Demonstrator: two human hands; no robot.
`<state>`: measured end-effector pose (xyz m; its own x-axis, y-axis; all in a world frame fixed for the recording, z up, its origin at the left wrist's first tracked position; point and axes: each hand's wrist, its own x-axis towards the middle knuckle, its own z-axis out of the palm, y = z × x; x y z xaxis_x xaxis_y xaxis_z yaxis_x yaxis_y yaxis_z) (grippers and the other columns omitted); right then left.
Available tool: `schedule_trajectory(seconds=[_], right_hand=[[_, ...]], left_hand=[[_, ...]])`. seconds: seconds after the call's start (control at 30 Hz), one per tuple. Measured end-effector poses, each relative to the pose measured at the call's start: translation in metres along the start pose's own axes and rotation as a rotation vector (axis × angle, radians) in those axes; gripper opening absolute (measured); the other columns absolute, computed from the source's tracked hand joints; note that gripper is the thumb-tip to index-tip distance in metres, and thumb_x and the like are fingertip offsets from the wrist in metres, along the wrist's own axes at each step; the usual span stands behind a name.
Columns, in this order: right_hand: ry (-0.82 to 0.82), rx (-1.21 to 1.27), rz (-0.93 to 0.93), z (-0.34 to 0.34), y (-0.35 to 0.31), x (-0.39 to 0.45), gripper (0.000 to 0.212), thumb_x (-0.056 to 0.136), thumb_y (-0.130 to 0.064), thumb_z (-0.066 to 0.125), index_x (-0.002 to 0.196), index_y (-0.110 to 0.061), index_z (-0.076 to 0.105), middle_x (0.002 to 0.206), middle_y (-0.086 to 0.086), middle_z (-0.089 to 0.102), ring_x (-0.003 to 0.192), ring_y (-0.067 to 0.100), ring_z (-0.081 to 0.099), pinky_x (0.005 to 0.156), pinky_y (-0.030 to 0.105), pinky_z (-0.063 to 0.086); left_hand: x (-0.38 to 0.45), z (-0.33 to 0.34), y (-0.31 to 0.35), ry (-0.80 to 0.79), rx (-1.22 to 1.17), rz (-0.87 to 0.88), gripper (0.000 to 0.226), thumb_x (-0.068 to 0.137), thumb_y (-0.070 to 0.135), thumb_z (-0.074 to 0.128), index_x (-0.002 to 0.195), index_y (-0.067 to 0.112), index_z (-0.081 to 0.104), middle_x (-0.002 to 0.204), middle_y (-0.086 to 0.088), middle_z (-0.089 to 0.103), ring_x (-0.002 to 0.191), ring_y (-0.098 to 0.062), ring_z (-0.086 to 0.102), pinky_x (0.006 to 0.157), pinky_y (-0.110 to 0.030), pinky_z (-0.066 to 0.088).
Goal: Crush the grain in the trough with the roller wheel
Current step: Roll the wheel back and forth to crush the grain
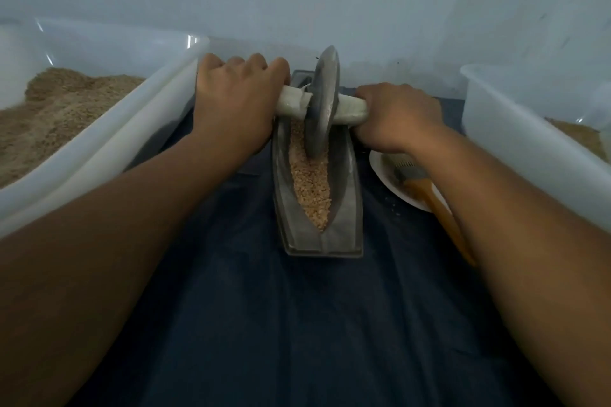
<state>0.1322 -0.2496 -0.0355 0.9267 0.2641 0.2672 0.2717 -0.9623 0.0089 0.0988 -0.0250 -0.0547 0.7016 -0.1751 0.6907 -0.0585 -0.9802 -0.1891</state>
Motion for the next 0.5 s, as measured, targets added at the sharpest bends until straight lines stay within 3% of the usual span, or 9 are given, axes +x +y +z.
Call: schedule_trajectory(seconds=[0.1, 0.37, 0.5], right_hand=[[0.054, 0.006, 0.007, 0.002, -0.002, -0.011, 0.017, 0.080, -0.042, 0.063, 0.094, -0.039, 0.055, 0.077, -0.013, 0.053, 0.061, 0.008, 0.040, 0.052, 0.025, 0.027], [0.154, 0.024, -0.010, -0.002, -0.011, -0.045, 0.019, 0.083, -0.046, 0.059, 0.096, -0.035, 0.052, 0.074, -0.012, 0.050, 0.069, 0.020, 0.046, 0.051, 0.027, 0.022], [0.205, 0.007, -0.061, -0.003, -0.016, -0.065, 0.025, 0.084, -0.044, 0.062, 0.100, -0.030, 0.049, 0.086, -0.006, 0.058, 0.075, 0.025, 0.055, 0.060, 0.034, 0.034]], left_hand=[[-0.012, -0.007, 0.000, -0.004, -0.002, 0.005, 0.029, 0.086, 0.024, 0.070, 0.110, 0.023, 0.054, 0.096, -0.005, 0.061, 0.082, -0.030, 0.059, 0.080, -0.042, 0.037], [-0.035, -0.029, 0.003, -0.004, -0.006, 0.011, 0.042, 0.083, 0.024, 0.069, 0.122, 0.022, 0.052, 0.105, -0.007, 0.061, 0.093, -0.032, 0.059, 0.085, -0.044, 0.038], [-0.045, -0.040, 0.005, -0.022, -0.022, 0.012, 0.050, 0.084, 0.028, 0.068, 0.130, 0.025, 0.049, 0.108, -0.007, 0.059, 0.099, -0.031, 0.057, 0.088, -0.043, 0.037]])
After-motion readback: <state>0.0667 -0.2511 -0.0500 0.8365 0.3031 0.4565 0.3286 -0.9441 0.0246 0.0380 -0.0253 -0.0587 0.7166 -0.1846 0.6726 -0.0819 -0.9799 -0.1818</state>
